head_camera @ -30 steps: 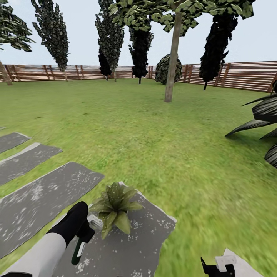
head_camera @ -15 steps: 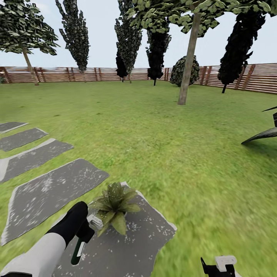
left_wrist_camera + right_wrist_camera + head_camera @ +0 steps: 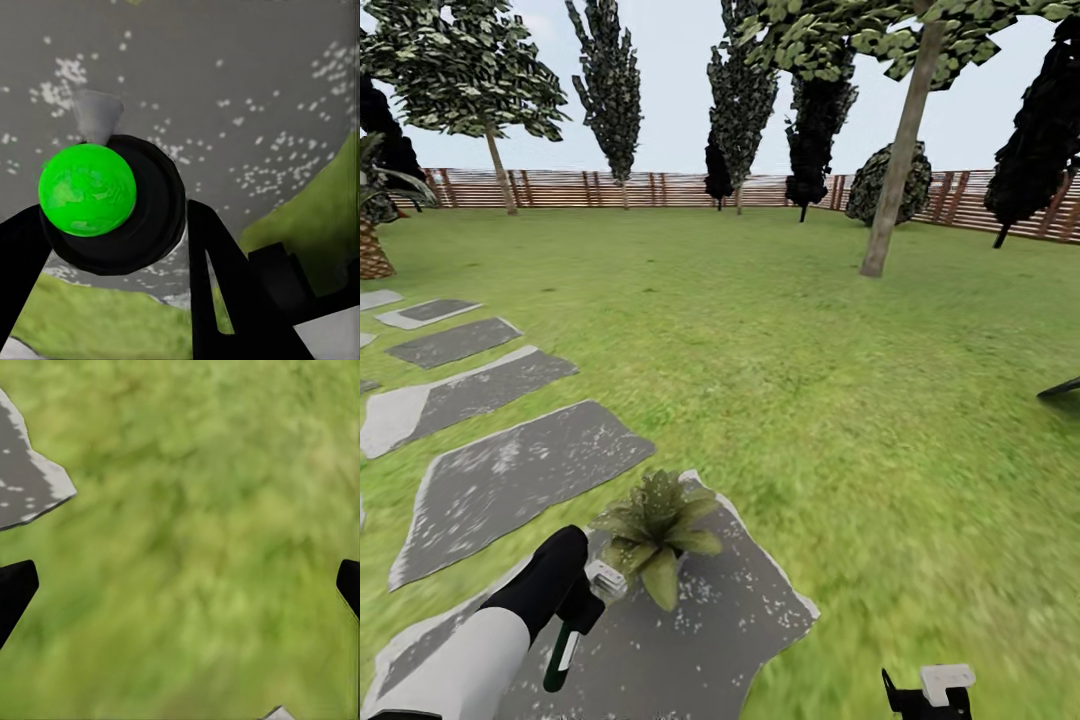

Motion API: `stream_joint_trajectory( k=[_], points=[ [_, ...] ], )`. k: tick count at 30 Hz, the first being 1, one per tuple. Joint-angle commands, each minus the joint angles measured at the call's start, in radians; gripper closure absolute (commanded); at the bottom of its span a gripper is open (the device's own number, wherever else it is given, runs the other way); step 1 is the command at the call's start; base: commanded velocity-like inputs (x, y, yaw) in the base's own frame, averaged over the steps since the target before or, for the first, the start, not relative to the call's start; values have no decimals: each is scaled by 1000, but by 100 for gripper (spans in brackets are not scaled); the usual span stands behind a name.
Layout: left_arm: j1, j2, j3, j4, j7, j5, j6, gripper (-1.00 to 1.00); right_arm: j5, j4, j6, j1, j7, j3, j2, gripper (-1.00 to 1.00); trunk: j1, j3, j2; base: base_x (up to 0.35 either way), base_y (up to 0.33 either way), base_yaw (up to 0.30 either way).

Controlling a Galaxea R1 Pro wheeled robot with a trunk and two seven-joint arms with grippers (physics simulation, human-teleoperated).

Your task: Pick up the pesticide atomizer in the garden and spray insectifuge to fully cover both potted plants in the garden.

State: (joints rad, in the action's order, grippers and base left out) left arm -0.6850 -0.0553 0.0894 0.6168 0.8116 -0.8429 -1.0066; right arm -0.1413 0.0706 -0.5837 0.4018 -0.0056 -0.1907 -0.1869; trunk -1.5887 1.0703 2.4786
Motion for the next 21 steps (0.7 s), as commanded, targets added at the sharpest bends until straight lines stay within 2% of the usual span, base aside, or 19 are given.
stream_joint_trajectory(
  k=[1, 8, 15, 16, 17, 18, 21],
  points=[
    [-1, -1, 4, 1, 11, -9, -3, 100, -10, 0, -2, 0, -1, -9, 0, -100, 0, 1, 0, 0, -273, 183],
    [-1, 1, 5, 6, 11, -9, -3, 100, -11, -1, -2, 0, -1, -7, -14, -100, 0, 1, 0, 128, -229, 33],
    [2, -17, 3, 0, 11, -15, 1, 100, -9, -1, -1, 0, 17, -8, -15, -100, 0, 1, 0, 88, -17, 0],
    [3, -18, 3, 0, 11, -15, 1, 100, -10, -1, -1, 0, 54, -8, -16, -100, 0, 1, 0, 4, -1, 0],
    [3, -18, 3, 0, 11, -16, 0, 100, -11, -1, -1, 0, 120, -7, -17, -100, 0, 1, 0, 2, 0, 0],
    [4, -18, 3, -1, 11, -16, 0, 100, -14, -1, -1, 0, 223, -5, -28, -100, 0, 1, 0, 0, 0, 0],
    [28, -18, 3, -1, 10, -16, 1, 100, -16, 0, -1, 0, 271, -2, -40, -100, 0, 1, 0, 0, 0, 20]
  ],
)
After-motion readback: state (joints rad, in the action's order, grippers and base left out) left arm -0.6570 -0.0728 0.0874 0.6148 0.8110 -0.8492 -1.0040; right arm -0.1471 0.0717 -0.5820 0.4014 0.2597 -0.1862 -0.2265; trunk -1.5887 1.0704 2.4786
